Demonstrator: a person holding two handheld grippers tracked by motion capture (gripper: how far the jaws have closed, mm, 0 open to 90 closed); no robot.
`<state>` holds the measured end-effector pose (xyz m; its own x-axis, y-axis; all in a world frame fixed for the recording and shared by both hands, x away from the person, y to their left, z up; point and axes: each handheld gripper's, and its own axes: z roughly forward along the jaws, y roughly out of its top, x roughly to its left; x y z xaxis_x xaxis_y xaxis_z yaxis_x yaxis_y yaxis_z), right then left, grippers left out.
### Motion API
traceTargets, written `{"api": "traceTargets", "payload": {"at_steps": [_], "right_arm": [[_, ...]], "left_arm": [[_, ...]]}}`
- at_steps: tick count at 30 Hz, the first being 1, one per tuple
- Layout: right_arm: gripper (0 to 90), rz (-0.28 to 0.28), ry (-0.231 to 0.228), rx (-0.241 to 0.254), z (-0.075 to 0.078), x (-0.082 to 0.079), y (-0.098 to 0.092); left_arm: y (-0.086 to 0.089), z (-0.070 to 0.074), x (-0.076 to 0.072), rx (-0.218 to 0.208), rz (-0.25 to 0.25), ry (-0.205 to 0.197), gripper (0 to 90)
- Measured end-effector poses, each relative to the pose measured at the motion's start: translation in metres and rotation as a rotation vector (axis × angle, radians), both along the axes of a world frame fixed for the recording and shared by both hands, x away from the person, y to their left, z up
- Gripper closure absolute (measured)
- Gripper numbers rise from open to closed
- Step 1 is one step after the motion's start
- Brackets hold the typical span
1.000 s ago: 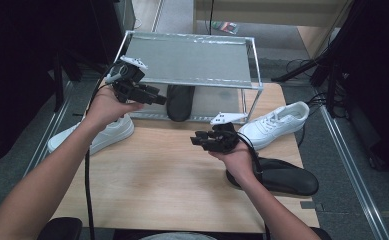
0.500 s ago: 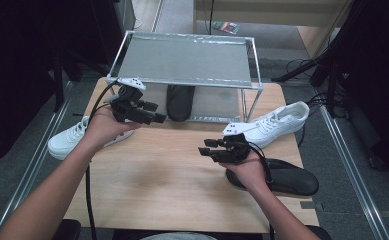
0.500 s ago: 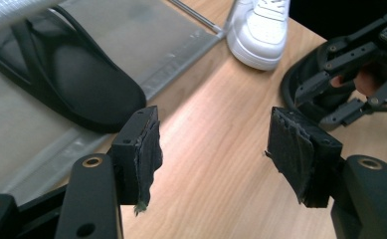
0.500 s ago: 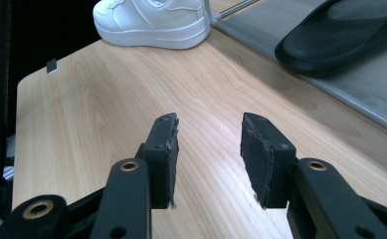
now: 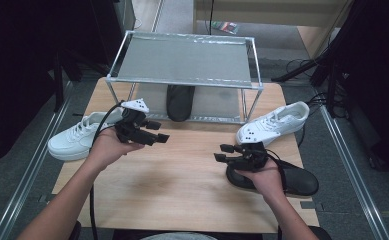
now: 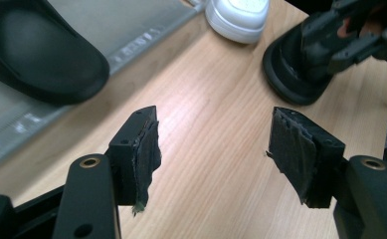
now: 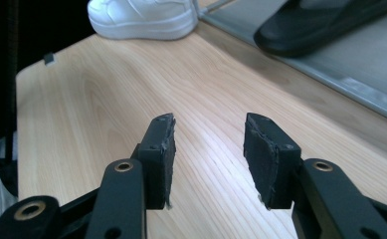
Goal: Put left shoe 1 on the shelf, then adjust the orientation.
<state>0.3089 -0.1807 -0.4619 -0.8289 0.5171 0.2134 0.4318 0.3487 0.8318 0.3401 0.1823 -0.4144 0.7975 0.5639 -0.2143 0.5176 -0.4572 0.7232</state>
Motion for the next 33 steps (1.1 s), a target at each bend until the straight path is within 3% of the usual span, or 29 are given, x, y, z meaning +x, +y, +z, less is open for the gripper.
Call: {"api": "traceTargets", "payload": {"at_steps": [6, 8, 13, 20, 33], "right_arm": [[57.5, -0.009, 0.012, -0.021, -0.007, -0.008, -0.014], [58.0, -0.017, 0.015, -0.019, -0.009, -0.011, -0.017], [58.1, -0.018, 0.005, -0.028, -0.010, -0.013, -0.022], [58.0, -0.039, -0.010, -0.060, -0.011, -0.015, -0.030], [58.3, -0.120, 0.005, -0.053, -0.012, -0.018, -0.058]], "left_arm": [[-0.005, -0.020, -0.014, -0.007, -0.009, 0.018, 37.0], [-0.007, -0.027, -0.019, -0.036, -0.007, 0.014, 37.4], [-0.012, -0.036, -0.027, -0.010, -0.020, 0.003, 37.6], [-0.012, -0.040, -0.025, -0.018, -0.030, 0.012, 37.5], [-0.017, -0.044, -0.011, -0.020, -0.049, 0.056, 37.8]]}}
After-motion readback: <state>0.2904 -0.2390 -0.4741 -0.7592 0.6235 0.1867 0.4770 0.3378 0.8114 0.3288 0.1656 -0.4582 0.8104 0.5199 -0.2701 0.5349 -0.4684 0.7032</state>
